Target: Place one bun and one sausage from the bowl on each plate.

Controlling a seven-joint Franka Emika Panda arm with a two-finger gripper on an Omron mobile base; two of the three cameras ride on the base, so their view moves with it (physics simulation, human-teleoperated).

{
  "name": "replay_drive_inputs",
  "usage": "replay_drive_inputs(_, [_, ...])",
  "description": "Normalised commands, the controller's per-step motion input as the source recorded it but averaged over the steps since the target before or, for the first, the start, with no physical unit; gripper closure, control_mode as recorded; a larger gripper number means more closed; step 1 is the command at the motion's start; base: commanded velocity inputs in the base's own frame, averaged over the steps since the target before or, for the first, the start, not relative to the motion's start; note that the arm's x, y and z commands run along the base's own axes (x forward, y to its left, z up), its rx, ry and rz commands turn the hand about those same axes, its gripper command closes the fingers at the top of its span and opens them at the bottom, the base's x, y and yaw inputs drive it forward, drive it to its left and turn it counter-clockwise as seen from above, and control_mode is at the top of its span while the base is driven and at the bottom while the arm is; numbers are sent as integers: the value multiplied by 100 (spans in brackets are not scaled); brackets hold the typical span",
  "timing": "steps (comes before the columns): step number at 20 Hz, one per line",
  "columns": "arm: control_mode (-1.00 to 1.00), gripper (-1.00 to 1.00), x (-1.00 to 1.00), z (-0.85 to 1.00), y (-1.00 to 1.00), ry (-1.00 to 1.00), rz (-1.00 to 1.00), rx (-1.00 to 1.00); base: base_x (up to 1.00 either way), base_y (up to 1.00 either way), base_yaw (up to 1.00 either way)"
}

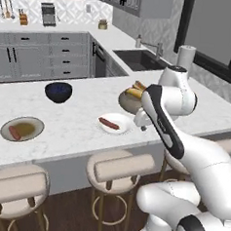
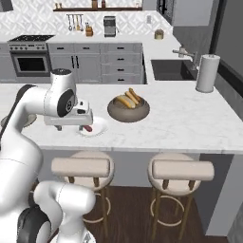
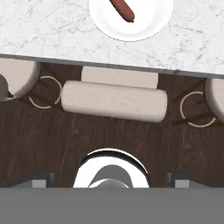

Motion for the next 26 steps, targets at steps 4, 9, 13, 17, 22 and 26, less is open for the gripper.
replay_drive_inputs(4, [100, -100, 0, 0, 0, 0, 0, 0, 74, -59, 25])
replay_drive_inputs(9, [100, -100, 0, 0, 0, 0, 0, 0, 46, -39, 16])
replay_drive_inputs(13, [100, -100, 0, 0, 0, 0, 0, 0, 40, 0, 6])
replay_drive_inputs(17, [100, -100, 0, 0, 0, 0, 0, 0, 8, 0, 0])
replay_drive_inputs(22, [100, -100, 0, 0, 0, 0, 0, 0, 0, 0, 0])
replay_drive_inputs(26, [-100, -100, 0, 0, 0, -1, 0, 0, 0, 0, 0])
